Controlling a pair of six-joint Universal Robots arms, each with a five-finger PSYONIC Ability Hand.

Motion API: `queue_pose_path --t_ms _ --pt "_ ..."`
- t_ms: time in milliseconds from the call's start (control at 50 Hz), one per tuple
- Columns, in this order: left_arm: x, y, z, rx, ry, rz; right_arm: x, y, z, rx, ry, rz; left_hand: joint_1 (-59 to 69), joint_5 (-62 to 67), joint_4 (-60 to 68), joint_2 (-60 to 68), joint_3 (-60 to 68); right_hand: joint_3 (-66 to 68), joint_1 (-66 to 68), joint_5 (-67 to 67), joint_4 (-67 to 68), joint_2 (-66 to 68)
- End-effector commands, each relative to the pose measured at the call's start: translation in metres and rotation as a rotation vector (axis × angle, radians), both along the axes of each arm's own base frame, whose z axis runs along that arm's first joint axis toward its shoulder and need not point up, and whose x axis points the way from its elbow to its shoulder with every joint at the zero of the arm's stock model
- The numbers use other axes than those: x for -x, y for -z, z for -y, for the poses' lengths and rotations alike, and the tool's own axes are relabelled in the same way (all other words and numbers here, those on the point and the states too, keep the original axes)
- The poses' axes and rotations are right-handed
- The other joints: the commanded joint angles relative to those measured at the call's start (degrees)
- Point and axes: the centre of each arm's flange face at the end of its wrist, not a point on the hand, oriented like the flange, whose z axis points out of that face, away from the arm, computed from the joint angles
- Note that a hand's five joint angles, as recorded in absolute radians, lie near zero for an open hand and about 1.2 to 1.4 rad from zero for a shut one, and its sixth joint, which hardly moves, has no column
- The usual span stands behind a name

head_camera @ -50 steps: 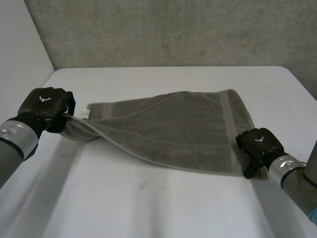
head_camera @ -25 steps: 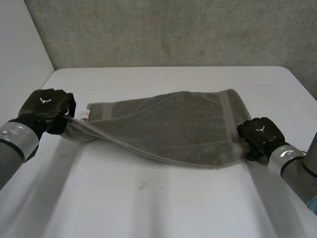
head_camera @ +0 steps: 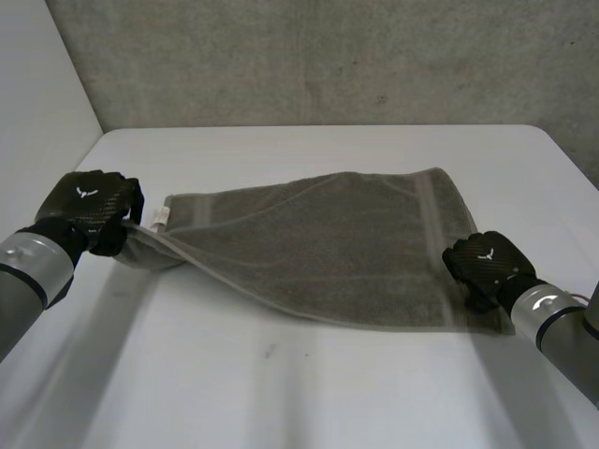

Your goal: Fold the towel.

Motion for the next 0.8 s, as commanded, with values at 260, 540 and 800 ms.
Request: queue_pose_path --t_ms 260,540,800 --pt "-0.001 0.003 -0.002 -0.011 -0.001 0.002 0.016 0.005 -0.011 -0.189 0.016 0.019 12.2 10.7 10.2 10.3 10.3 -17.5 -9.8 -15.1 -16.8 -17.8" --pt "0.0 0.004 -0.002 -0.015 0.0 0.001 0.035 0.008 -0.006 -0.205 0.058 0.037 12.2 10.7 10.2 10.3 10.3 -9.2 -1.5 -6.9 -8.6 -9.5" --pt "0.0 0.004 -0.002 -0.014 0.0 0.002 0.034 0.005 0.003 -0.141 0.05 0.037 12.2 10.7 10.2 10.3 10.3 -4.5 3.2 -2.2 -3.8 -4.8"
